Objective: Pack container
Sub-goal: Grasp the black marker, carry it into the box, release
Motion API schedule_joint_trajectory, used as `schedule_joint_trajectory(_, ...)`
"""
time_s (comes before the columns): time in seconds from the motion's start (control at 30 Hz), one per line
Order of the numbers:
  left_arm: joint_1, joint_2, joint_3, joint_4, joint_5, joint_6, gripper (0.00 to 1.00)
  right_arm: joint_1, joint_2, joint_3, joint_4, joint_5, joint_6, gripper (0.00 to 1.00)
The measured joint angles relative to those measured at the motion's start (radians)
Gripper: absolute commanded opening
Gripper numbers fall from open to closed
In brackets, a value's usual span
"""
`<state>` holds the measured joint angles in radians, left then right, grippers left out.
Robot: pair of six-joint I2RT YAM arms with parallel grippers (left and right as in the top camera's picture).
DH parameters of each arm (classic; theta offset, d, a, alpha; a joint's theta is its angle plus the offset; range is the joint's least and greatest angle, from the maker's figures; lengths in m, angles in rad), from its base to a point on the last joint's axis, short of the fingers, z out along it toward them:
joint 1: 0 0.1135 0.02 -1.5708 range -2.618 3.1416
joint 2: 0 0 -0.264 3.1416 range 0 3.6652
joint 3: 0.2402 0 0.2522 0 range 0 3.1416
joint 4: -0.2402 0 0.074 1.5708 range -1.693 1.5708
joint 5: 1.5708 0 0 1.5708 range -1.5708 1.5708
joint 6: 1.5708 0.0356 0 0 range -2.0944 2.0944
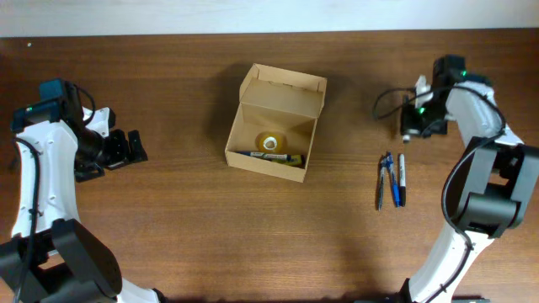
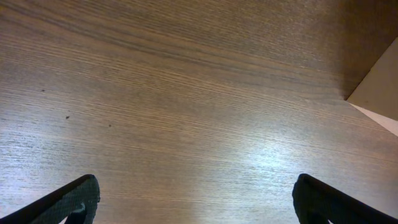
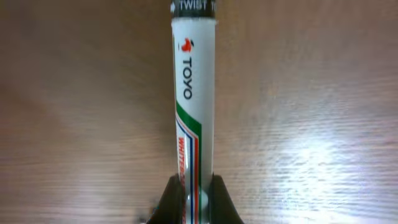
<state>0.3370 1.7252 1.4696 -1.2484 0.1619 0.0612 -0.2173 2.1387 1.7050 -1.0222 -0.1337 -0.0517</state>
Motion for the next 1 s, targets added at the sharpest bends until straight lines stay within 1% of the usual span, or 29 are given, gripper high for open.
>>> schedule_joint_trajectory(0.1, 0.000, 0.000, 0.000, 0.000, 0.000, 0.000, 1.00, 0.021, 0.000, 0.156, -0.090, -0.013, 0.002, 0.04)
schedule_joint_trajectory(0.23, 0.000, 0.000, 0.000, 0.000, 0.000, 0.000, 1.00, 0.103, -0.010, 0.393, -0.220, -0.025, 0.003, 0.04)
schedule_joint_trajectory(0.37, 0.000, 0.000, 0.000, 0.000, 0.000, 0.000, 1.00, 0.249, -0.023, 0.613, -0.351, -0.030, -0.039, 0.04)
schedule_joint_trajectory(0.47, 0.000, 0.000, 0.000, 0.000, 0.000, 0.000, 1.00, 0.407, -0.047, 0.721, -0.419, -0.029, -0.137, 0.04)
schedule_joint_trajectory(0.6, 0.000, 0.000, 0.000, 0.000, 0.000, 0.000, 1.00, 0.605, -0.072, 0.740, -0.440, -0.005, -0.275, 0.04)
schedule_joint_trajectory(0.7, 0.000, 0.000, 0.000, 0.000, 0.000, 0.000, 1.00, 0.707, -0.070, 0.711, -0.438, 0.013, -0.386, 0.04)
schedule_joint_trajectory(0.87, 0.000, 0.000, 0.000, 0.000, 0.000, 0.000, 1.00, 0.765, -0.047, 0.596, -0.377, 0.038, -0.523, 0.04)
schedule_joint_trajectory(1.0, 0.000, 0.000, 0.000, 0.001, 0.000, 0.000, 1.00, 0.753, -0.010, 0.455, -0.285, 0.055, -0.566, 0.04)
